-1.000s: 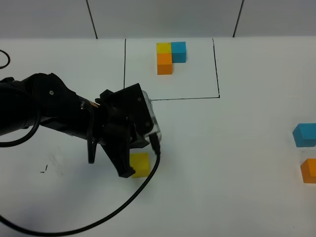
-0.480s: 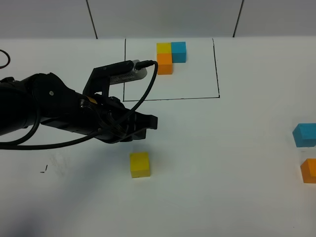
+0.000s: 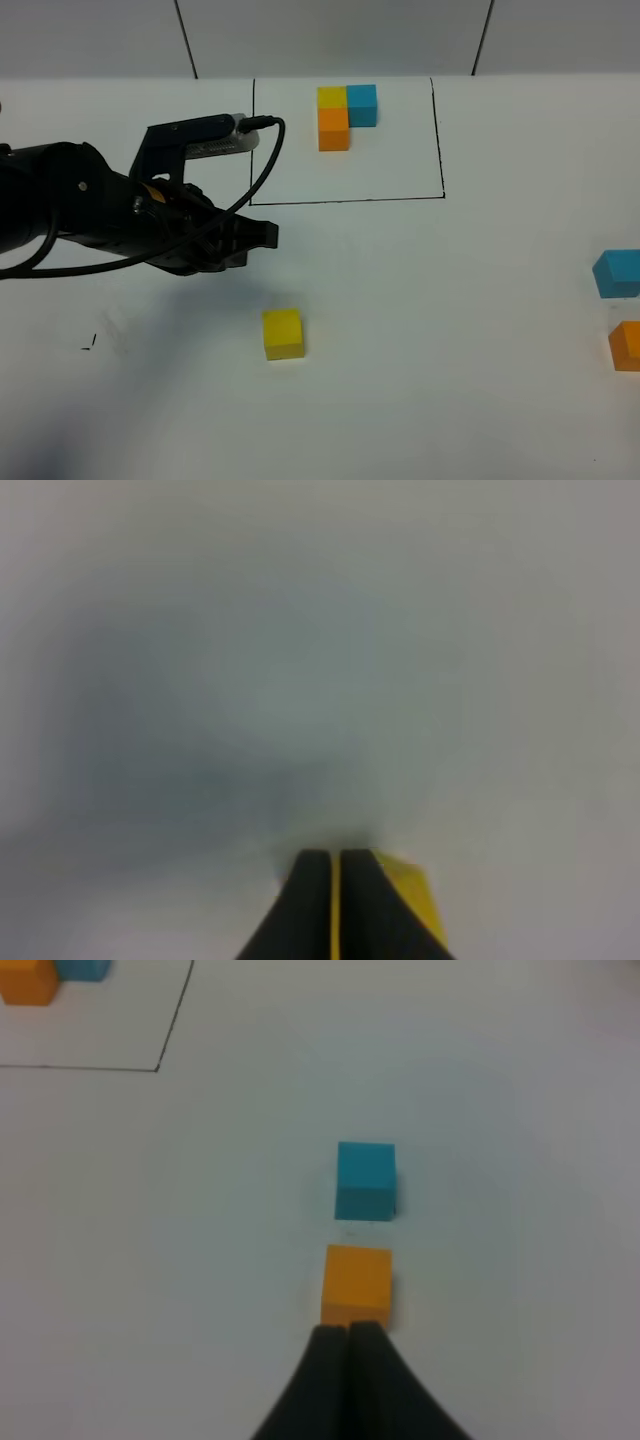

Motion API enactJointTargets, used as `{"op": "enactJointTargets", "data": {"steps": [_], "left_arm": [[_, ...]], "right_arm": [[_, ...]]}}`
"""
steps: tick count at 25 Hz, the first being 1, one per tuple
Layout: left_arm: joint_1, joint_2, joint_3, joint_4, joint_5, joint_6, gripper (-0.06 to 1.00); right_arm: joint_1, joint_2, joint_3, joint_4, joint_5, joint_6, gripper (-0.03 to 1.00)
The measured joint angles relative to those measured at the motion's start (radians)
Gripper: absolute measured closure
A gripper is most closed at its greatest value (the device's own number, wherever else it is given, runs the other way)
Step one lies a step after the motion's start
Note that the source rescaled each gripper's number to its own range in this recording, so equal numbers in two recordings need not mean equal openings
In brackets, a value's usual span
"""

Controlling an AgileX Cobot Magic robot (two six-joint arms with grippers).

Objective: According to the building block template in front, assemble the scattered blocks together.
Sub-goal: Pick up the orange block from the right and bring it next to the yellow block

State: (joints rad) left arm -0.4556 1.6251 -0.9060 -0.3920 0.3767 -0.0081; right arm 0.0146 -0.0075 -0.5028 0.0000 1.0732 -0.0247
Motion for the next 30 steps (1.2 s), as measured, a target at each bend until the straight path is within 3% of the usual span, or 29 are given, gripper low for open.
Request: {"op": "enactJointTargets", "data": {"steps": [14,21,30], "left_arm": [[0.193,-0.056,0.0,0.202,0.169,-0.007,0.94],[0.33,-0.147,0.01,0.275,0.288,-0.007,0.94],[0.533,-0.343,0.221,0.303,0.281,0.024,0.94]], "right_arm": [[0.0,0.0,0.0,0.0,0.0,0.0,0.97],[0.0,0.0,0.0,0.0,0.0,0.0,0.97],[0.0,0.0,0.0,0.0,0.0,0.0,0.97]]}}
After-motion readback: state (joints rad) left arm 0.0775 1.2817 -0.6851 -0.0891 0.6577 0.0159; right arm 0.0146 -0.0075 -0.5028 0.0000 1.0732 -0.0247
